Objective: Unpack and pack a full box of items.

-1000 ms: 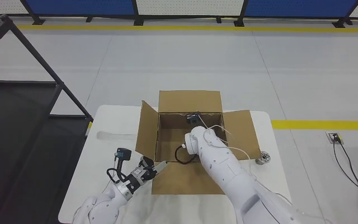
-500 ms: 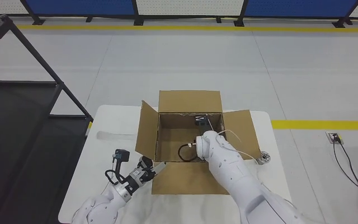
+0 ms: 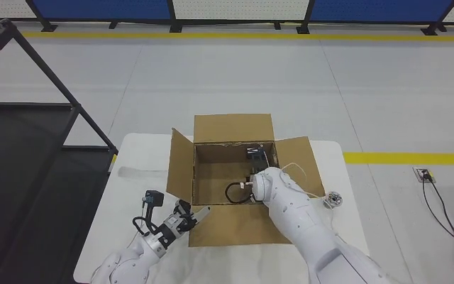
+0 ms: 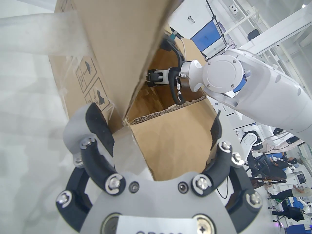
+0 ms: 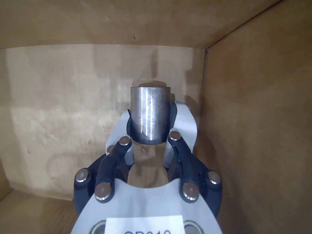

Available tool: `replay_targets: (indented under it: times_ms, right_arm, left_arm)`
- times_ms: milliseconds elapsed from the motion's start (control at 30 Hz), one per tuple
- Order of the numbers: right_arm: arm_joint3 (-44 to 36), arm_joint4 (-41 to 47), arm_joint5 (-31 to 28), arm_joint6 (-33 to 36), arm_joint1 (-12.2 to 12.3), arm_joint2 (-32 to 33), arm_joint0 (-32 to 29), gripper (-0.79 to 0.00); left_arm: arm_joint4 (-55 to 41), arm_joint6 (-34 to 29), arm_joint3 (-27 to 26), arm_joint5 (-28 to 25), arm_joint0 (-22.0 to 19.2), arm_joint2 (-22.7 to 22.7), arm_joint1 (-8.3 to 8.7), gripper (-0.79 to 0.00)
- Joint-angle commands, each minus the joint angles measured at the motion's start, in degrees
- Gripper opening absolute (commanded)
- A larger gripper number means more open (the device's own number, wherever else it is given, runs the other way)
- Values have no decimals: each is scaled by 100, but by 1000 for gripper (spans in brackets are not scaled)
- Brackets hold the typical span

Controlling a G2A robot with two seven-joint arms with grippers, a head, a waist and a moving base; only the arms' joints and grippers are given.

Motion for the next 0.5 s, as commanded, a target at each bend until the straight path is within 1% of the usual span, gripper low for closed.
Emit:
replay_targets:
  times_ms: [0,200,333,467]
  right_arm:
    - [35,109,-492,-126,75,85,14,-785]
    - [167,293,-2027,-447,377,292,52,-785]
    - [123,180,-3039,-732,587,320,13,-785]
    - [-74,54,-3688,-965,754,333,-88,-785]
  left_arm:
    - [11,-2,-3,-6,1,6,1,0]
    - [37,0,-1,-12,-16,32,2,0]
    - [63,-13,4,-3,-50,69,-1,0]
    - [93,-49,22,17,-104,130,-6,0]
